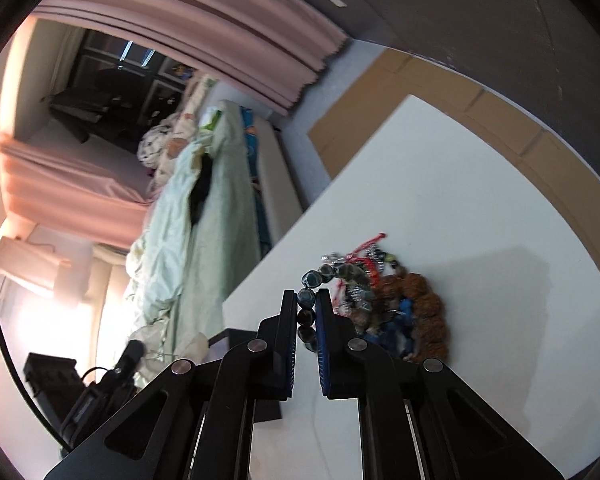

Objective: Organize jewelry
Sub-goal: 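Drop the pouch into the black box with the left tool while the right tool drops the bracelet in, then grasp the brown wooden bead bracelet with the left tool and lift it, then grasp the blue braided bracelet with the right tool while the left tool carries the wooden bracelet to the box, then open the left tool over the box while the right tool drops the blue bracelet in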

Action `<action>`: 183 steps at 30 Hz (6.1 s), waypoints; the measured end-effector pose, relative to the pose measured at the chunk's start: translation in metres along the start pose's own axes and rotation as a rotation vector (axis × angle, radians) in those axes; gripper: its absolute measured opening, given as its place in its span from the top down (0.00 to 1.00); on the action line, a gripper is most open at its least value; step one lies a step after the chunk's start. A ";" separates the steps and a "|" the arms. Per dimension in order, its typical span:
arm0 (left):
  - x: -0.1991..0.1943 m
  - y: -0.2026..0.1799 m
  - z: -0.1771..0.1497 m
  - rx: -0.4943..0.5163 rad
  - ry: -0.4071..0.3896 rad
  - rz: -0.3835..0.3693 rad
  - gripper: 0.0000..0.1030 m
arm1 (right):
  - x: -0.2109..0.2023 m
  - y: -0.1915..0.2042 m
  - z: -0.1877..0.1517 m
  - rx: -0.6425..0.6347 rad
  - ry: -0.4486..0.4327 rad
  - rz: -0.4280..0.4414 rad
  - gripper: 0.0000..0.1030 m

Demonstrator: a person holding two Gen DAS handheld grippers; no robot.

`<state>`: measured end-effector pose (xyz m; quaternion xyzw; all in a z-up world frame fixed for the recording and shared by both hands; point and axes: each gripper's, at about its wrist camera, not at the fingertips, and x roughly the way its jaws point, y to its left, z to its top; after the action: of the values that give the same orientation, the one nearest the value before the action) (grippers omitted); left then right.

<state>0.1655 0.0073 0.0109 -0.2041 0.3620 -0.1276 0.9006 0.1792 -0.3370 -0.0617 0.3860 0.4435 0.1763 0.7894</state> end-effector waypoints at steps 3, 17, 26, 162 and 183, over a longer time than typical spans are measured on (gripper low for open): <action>-0.007 0.008 -0.003 -0.006 -0.008 0.045 1.00 | -0.005 0.012 -0.006 -0.034 -0.016 0.041 0.90; -0.006 0.035 -0.021 -0.053 0.037 0.081 0.98 | 0.009 0.072 -0.057 -0.160 0.010 0.196 0.90; -0.036 0.063 -0.023 -0.142 -0.004 0.094 0.01 | 0.041 0.102 -0.078 -0.217 0.065 0.240 0.90; -0.005 0.004 -0.012 0.013 0.037 -0.052 0.80 | 0.095 0.010 -0.046 -0.187 0.323 -0.358 0.66; 0.007 0.038 -0.024 -0.033 0.117 0.016 0.57 | 0.052 0.063 -0.055 -0.313 0.105 -0.149 0.89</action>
<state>0.1569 0.0317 -0.0261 -0.2084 0.4177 -0.1261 0.8753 0.1653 -0.2395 -0.0596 0.2149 0.4787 0.2042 0.8264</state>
